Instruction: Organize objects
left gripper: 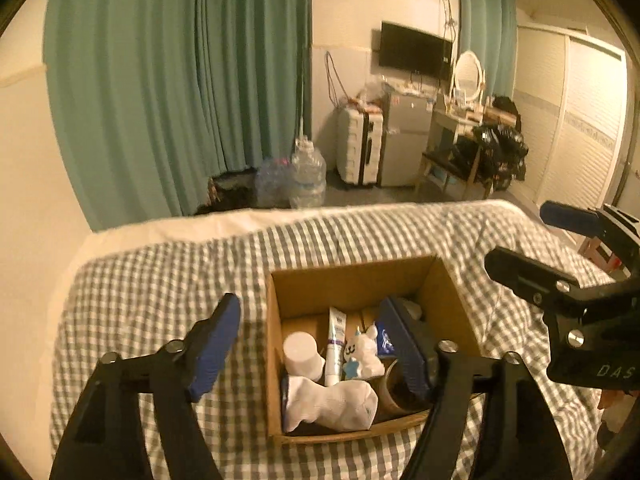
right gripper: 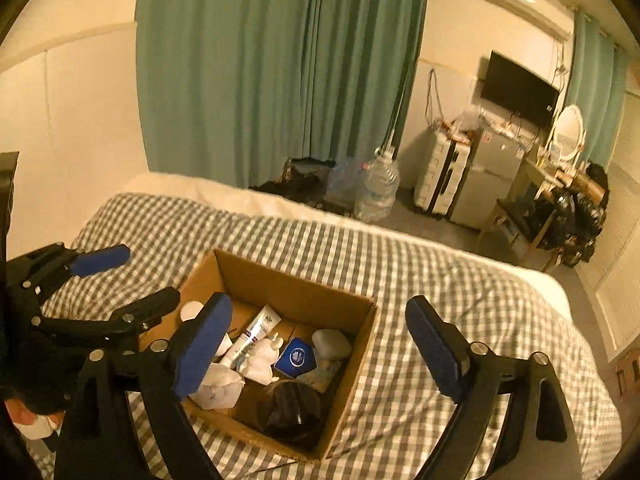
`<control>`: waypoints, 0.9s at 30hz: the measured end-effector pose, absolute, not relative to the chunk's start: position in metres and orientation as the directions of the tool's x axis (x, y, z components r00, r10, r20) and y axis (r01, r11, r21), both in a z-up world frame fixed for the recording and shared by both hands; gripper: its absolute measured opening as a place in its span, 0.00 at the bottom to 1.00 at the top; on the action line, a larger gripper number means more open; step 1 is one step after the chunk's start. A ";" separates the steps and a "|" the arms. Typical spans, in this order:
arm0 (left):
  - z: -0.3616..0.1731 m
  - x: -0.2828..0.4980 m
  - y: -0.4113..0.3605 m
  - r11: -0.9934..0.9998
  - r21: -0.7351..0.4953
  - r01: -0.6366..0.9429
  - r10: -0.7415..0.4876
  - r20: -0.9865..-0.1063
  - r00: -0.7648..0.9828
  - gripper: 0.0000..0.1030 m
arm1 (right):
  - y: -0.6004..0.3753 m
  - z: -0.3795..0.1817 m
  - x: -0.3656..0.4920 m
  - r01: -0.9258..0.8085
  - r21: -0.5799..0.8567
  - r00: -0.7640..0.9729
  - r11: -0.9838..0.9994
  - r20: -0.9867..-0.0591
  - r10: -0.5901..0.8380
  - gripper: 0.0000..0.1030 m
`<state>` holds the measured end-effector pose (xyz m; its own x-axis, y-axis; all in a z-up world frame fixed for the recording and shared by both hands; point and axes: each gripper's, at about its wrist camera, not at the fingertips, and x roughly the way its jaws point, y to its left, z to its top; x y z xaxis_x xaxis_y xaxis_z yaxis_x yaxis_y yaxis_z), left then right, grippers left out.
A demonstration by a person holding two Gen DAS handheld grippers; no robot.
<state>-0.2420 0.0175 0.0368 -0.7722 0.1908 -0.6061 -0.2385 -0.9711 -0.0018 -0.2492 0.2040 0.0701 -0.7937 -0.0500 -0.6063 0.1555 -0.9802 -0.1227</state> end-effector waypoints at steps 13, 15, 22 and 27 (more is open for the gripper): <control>0.120 -0.173 0.001 -0.973 0.036 -0.226 0.183 -0.472 -0.862 0.92 | 0.206 0.144 -0.172 0.109 -0.126 -0.877 -0.986 -0.479 -0.036 0.89; 0.128 -0.162 -0.002 -0.976 0.029 -0.215 0.180 -0.449 -0.875 0.92 | 0.205 0.152 -0.162 0.098 -0.130 -0.887 -0.987 -0.461 -0.028 0.90; 0.147 -0.132 -0.008 -0.981 0.024 -0.194 0.168 -0.399 -0.901 0.98 | 0.206 0.171 -0.125 0.060 -0.137 -0.917 -0.989 -0.400 0.000 0.97; 0.139 -0.102 -0.006 -0.991 -0.018 -0.136 0.135 -0.311 -0.941 1.00 | 0.208 0.168 -0.095 0.011 -0.139 -0.940 -0.990 -0.339 0.037 0.98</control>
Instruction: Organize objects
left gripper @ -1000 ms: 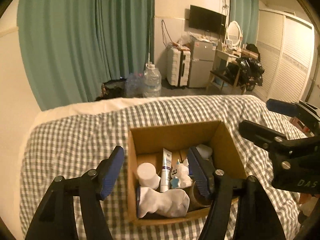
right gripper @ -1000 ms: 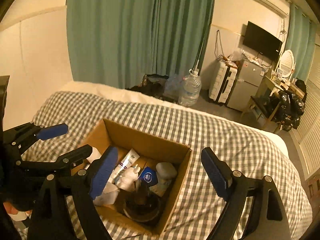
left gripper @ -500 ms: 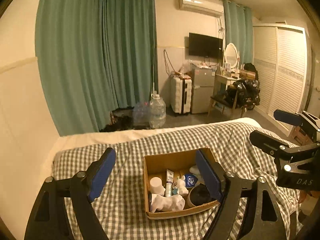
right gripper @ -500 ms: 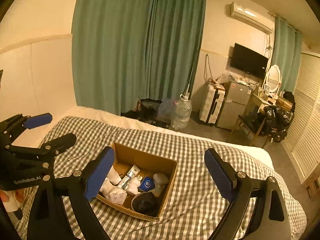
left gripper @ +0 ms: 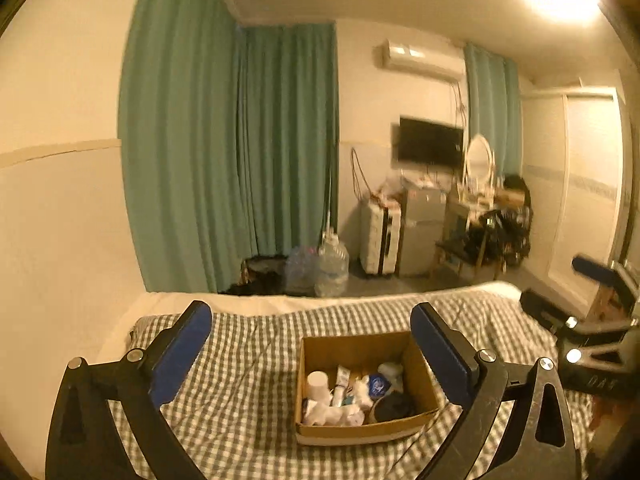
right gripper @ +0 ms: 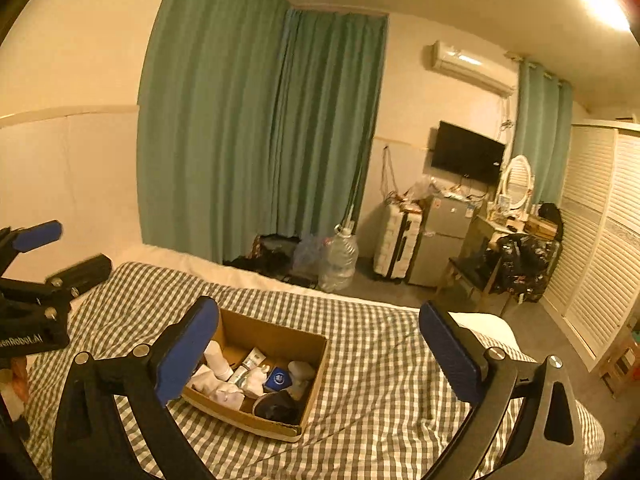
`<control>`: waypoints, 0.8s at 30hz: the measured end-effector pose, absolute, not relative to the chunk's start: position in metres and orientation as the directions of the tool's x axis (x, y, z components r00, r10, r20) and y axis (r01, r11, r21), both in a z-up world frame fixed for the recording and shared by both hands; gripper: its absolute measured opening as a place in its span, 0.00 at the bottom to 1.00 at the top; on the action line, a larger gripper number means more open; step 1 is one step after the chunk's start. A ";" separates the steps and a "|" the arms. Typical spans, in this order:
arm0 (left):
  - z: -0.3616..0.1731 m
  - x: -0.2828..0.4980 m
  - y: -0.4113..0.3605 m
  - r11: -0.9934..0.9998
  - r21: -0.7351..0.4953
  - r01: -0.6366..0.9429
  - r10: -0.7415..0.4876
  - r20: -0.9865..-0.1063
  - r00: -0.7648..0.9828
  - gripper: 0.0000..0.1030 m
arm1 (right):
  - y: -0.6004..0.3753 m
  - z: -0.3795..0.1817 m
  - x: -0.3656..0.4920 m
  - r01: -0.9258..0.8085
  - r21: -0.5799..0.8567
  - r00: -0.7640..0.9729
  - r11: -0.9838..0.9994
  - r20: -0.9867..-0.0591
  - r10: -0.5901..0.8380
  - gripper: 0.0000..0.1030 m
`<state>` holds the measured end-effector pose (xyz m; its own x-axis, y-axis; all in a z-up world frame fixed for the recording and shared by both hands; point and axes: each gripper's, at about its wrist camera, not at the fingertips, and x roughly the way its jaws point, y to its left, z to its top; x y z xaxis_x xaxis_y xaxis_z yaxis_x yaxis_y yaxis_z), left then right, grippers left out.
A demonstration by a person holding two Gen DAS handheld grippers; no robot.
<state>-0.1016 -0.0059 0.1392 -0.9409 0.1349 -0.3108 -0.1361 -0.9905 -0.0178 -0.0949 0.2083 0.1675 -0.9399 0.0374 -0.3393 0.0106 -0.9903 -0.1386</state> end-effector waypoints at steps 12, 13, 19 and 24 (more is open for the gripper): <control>0.074 -0.046 0.004 -0.993 0.059 -0.102 0.085 -0.237 -0.968 1.00 | 0.228 0.099 -0.053 0.049 0.031 -0.944 -0.998 -0.327 -0.056 0.99; 0.067 -0.043 0.003 -0.994 0.057 -0.089 0.074 -0.223 -0.972 1.00 | 0.229 0.090 -0.054 0.054 0.033 -0.941 -0.998 -0.334 -0.062 0.99; 0.027 -0.046 0.008 -0.995 0.028 -0.098 0.087 -0.259 -0.962 1.00 | 0.211 0.048 -0.053 0.056 -0.069 -0.932 -0.996 -0.361 -0.027 0.99; 0.002 -0.043 0.013 -0.987 0.112 -0.112 0.077 -0.282 -0.956 1.00 | 0.207 0.025 -0.048 0.033 -0.083 -0.947 -0.996 -0.321 -0.005 0.99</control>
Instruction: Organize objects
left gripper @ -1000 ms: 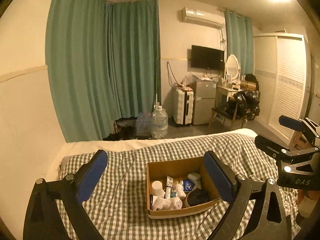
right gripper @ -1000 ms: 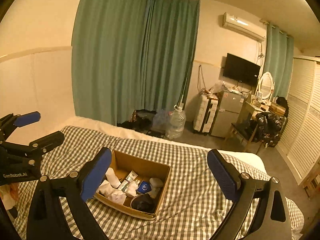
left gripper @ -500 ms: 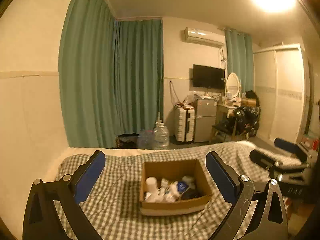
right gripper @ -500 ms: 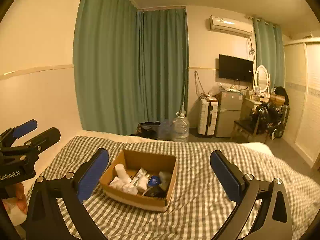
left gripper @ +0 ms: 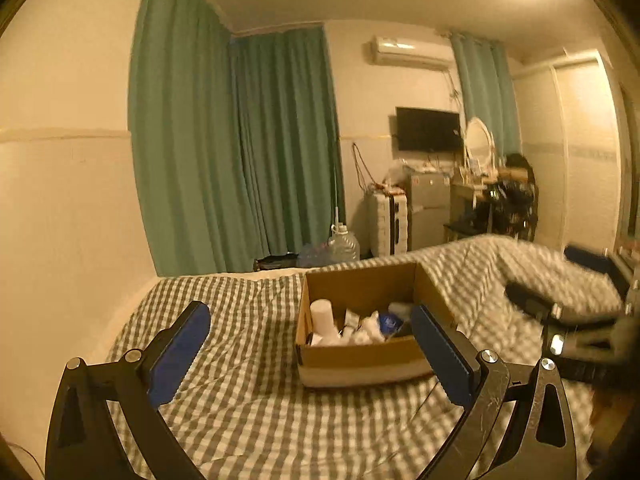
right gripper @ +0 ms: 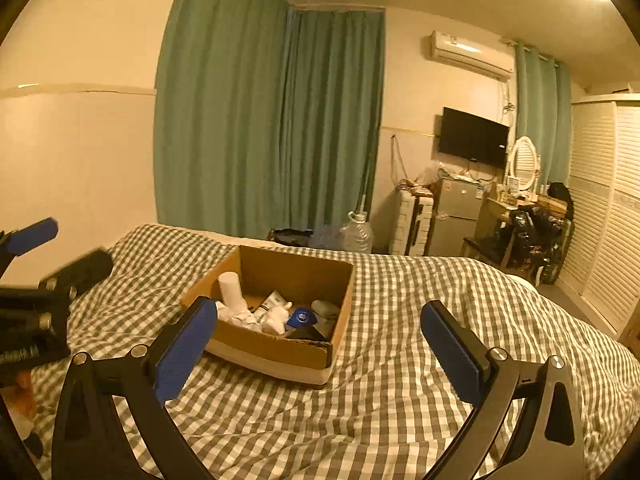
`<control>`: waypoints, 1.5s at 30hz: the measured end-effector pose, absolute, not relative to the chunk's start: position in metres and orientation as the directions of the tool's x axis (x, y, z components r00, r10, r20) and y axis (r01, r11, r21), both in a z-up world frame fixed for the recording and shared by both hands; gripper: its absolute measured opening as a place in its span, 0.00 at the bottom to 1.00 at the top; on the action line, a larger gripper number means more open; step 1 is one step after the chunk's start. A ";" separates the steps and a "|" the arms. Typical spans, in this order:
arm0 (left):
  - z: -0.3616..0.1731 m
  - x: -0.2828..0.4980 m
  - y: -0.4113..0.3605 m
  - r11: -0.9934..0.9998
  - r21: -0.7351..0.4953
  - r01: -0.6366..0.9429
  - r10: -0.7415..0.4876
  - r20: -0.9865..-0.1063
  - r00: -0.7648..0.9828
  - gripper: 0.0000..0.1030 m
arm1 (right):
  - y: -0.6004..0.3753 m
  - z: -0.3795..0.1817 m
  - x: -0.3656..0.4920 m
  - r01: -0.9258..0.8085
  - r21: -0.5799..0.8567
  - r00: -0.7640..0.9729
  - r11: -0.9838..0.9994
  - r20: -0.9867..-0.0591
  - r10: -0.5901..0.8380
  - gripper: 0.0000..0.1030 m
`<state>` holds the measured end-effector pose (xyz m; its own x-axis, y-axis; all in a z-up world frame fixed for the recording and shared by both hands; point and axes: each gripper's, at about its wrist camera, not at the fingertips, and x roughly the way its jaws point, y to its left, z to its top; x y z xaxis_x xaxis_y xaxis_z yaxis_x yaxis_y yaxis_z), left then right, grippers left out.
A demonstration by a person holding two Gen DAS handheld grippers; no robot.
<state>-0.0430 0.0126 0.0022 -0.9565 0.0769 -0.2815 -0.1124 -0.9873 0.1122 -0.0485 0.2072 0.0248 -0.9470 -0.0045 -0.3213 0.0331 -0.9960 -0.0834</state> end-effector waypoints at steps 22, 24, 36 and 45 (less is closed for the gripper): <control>-0.020 -0.045 0.004 -0.995 0.010 -0.103 0.095 -0.320 -0.943 1.00 | 0.218 -0.004 -0.048 0.017 -0.055 -0.935 -0.998 -0.354 0.003 0.99; -0.022 -0.046 0.004 -0.995 0.009 -0.104 0.096 -0.327 -0.940 1.00 | 0.217 -0.004 -0.048 0.018 -0.056 -0.936 -0.998 -0.353 0.003 0.99; -0.026 -0.044 0.008 -0.993 0.016 -0.119 0.106 -0.344 -0.933 1.00 | 0.215 -0.003 -0.046 0.020 -0.055 -0.938 -0.998 -0.346 0.000 0.99; -0.027 -0.044 0.010 -0.992 0.024 -0.124 0.107 -0.356 -0.928 1.00 | 0.216 -0.003 -0.047 0.022 -0.050 -0.938 -0.999 -0.347 -0.004 0.99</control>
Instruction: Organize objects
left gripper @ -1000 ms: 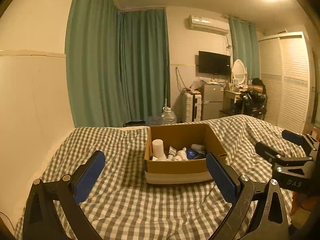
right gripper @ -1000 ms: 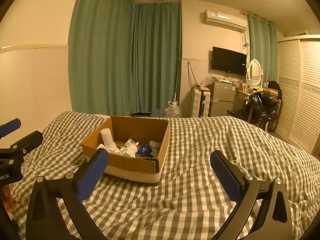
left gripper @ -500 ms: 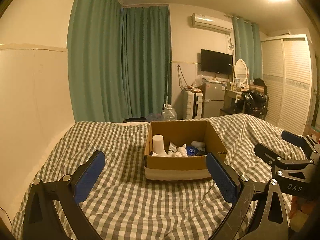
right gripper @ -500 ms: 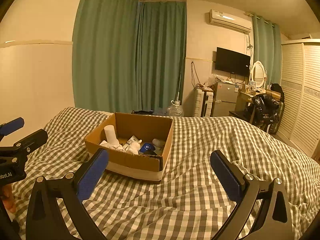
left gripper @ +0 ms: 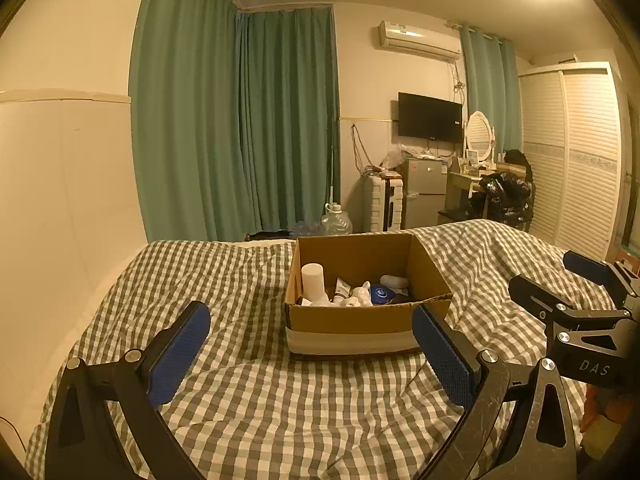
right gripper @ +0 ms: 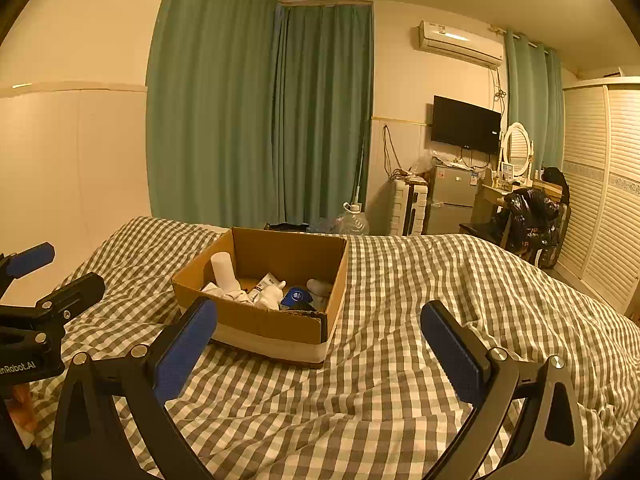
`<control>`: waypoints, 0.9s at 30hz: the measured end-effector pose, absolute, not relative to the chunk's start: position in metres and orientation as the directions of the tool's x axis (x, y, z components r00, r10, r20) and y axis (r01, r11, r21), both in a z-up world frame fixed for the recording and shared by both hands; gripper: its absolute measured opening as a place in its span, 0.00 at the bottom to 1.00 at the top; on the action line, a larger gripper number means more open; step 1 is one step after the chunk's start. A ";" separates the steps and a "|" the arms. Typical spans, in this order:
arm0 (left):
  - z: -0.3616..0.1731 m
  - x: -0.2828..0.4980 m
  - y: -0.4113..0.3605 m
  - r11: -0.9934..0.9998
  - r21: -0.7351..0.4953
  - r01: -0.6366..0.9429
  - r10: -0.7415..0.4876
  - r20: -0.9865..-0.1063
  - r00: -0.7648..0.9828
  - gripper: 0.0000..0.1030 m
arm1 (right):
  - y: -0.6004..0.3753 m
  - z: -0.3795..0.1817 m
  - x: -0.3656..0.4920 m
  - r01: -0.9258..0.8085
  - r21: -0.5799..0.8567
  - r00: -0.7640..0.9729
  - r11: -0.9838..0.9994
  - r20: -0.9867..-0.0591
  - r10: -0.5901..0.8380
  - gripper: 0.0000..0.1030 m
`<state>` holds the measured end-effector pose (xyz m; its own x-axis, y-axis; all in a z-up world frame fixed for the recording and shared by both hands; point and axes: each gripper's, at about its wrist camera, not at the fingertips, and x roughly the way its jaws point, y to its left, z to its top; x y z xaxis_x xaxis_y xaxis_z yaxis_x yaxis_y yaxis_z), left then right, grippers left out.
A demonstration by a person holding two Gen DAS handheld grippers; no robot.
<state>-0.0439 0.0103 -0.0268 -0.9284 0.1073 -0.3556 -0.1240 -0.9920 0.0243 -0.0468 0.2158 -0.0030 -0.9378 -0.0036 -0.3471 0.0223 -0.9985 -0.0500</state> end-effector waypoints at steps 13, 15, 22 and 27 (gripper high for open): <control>-0.030 -0.046 0.008 -0.996 0.030 -0.090 0.072 -0.373 -0.925 1.00 | 0.210 -0.004 -0.044 0.026 -0.052 -0.943 -0.998 -0.334 -0.007 0.99; -0.030 -0.046 0.008 -0.995 0.034 -0.090 0.071 -0.374 -0.925 1.00 | 0.210 -0.005 -0.045 0.027 -0.051 -0.941 -0.998 -0.337 -0.008 0.99; -0.031 -0.044 0.008 -0.995 0.041 -0.091 0.069 -0.373 -0.925 1.00 | 0.210 -0.006 -0.046 0.026 -0.053 -0.940 -0.998 -0.341 -0.006 0.99; -0.031 -0.044 0.007 -0.995 0.035 -0.089 0.070 -0.373 -0.925 1.00 | 0.210 -0.007 -0.045 0.027 -0.055 -0.939 -0.998 -0.344 -0.006 0.99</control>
<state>-0.0442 0.0074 -0.0314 -0.9251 0.0700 -0.3732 -0.0893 -0.9954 0.0347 -0.0451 0.2096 -0.0068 -0.9390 -0.0060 -0.3440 0.0266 -0.9981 -0.0553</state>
